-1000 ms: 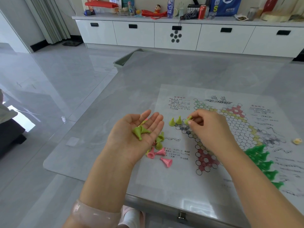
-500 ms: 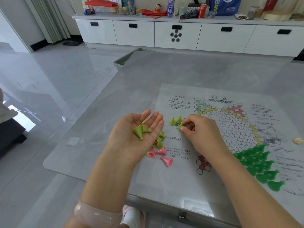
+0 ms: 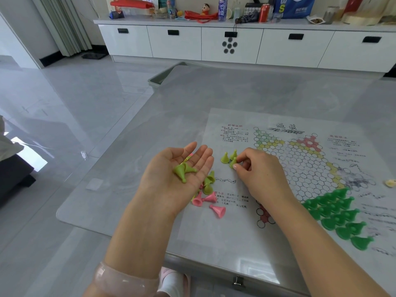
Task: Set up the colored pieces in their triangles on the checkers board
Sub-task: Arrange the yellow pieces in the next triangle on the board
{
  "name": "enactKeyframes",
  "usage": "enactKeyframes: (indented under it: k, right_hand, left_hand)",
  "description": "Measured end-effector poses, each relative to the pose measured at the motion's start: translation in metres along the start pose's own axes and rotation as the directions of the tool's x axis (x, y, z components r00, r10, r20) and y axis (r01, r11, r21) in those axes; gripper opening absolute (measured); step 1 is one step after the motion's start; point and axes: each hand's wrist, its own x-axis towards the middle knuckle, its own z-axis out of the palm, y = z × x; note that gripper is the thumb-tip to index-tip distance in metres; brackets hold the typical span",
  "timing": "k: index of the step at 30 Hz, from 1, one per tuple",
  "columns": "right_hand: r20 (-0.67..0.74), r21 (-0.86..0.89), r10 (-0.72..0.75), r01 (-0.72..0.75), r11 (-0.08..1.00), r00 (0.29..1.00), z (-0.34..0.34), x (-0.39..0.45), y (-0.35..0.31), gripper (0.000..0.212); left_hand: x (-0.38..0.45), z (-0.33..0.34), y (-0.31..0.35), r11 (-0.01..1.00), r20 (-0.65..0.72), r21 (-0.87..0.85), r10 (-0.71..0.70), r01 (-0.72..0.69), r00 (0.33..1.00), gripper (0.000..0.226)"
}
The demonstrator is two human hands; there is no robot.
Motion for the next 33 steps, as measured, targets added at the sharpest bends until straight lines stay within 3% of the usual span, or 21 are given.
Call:
enactKeyframes:
  k: [8,15,18,20,23,28,33]
  right_hand:
    - [0.012,0.003,-0.001,0.001,1.000,1.000,-0.002,-0.002,0.000,0.004]
    - [0.008,0.143,0.058,-0.059,0.988,0.998,-0.020,-0.006,0.001,0.007]
    - [-0.014,0.269,-0.017,0.021,0.963,1.000,-0.035,-0.011,-0.016,0.006]
    - [0.031,0.396,-0.155,0.130,0.909,0.987,-0.045,-0.015,-0.032,0.009]
    - [0.136,0.411,-0.328,0.248,0.877,0.935,-0.049,-0.021,-0.047,0.014]
    - [0.163,0.329,-0.363,0.296,0.897,0.917,-0.038,-0.022,-0.048,0.022]
    - [0.117,0.324,-0.316,0.265,0.908,0.941,-0.038,-0.020,-0.043,0.011]
  left_hand:
    - [0.000,-0.001,0.000,1.000,0.001,-0.002,0.006,-0.006,1.000,0.024]
    - [0.002,-0.001,-0.001,1.000,0.010,0.006,0.009,-0.009,1.000,0.024]
    - [0.000,0.002,-0.004,1.000,0.010,0.029,0.006,-0.006,1.000,0.025]
    - [-0.001,0.004,-0.006,0.998,0.020,0.058,-0.008,0.007,1.000,0.026]
    - [-0.001,0.005,-0.010,0.993,0.064,0.110,-0.045,0.037,0.997,0.029]
    - [-0.001,0.006,-0.012,0.984,0.108,0.172,-0.067,0.048,0.992,0.034]
    - [0.001,0.008,-0.015,0.979,0.109,0.198,-0.080,0.057,0.991,0.029]
